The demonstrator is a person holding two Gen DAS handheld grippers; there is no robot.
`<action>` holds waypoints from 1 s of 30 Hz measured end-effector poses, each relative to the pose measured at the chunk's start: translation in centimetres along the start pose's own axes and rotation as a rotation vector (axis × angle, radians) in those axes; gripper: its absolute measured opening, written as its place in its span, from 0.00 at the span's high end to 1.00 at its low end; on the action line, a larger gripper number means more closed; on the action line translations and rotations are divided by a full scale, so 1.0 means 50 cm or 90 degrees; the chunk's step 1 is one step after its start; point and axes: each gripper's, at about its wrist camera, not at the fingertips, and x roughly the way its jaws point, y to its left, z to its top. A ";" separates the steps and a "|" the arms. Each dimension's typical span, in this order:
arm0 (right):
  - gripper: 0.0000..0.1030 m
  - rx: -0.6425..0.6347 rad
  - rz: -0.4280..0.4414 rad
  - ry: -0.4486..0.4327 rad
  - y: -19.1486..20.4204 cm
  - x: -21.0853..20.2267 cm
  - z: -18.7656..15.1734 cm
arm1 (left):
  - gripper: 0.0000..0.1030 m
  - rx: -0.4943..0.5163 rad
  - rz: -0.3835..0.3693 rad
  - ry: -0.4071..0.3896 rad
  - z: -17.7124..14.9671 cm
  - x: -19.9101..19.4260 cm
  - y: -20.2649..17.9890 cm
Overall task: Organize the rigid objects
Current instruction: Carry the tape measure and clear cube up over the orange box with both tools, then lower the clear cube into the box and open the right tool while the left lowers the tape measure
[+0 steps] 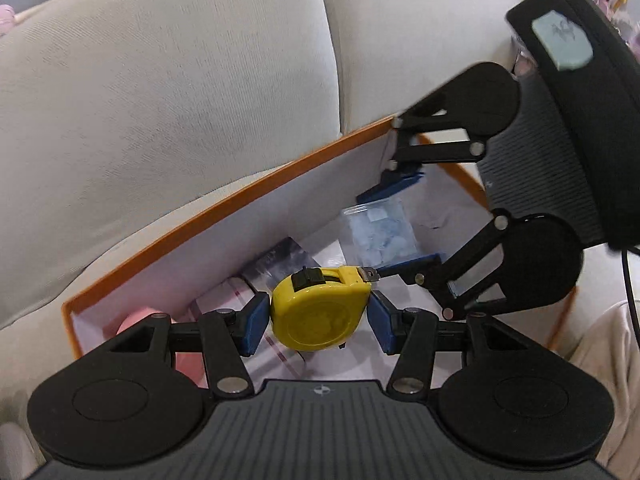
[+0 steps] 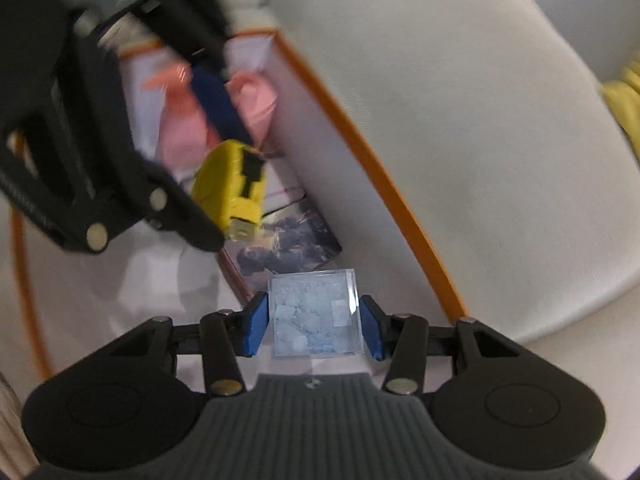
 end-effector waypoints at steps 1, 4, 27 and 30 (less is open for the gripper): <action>0.52 -0.028 0.001 0.004 0.000 0.012 0.001 | 0.41 -0.001 -0.002 0.005 0.002 0.009 0.007; 0.51 -0.125 -0.008 0.013 0.004 0.048 -0.002 | 0.41 -0.014 -0.011 0.019 0.005 0.028 0.022; 0.58 -0.065 0.015 0.092 -0.031 0.065 -0.045 | 0.41 -0.002 -0.018 0.036 -0.028 0.029 0.008; 0.76 0.007 0.053 0.095 -0.047 0.065 -0.049 | 0.41 -0.004 -0.021 0.039 -0.019 0.038 0.019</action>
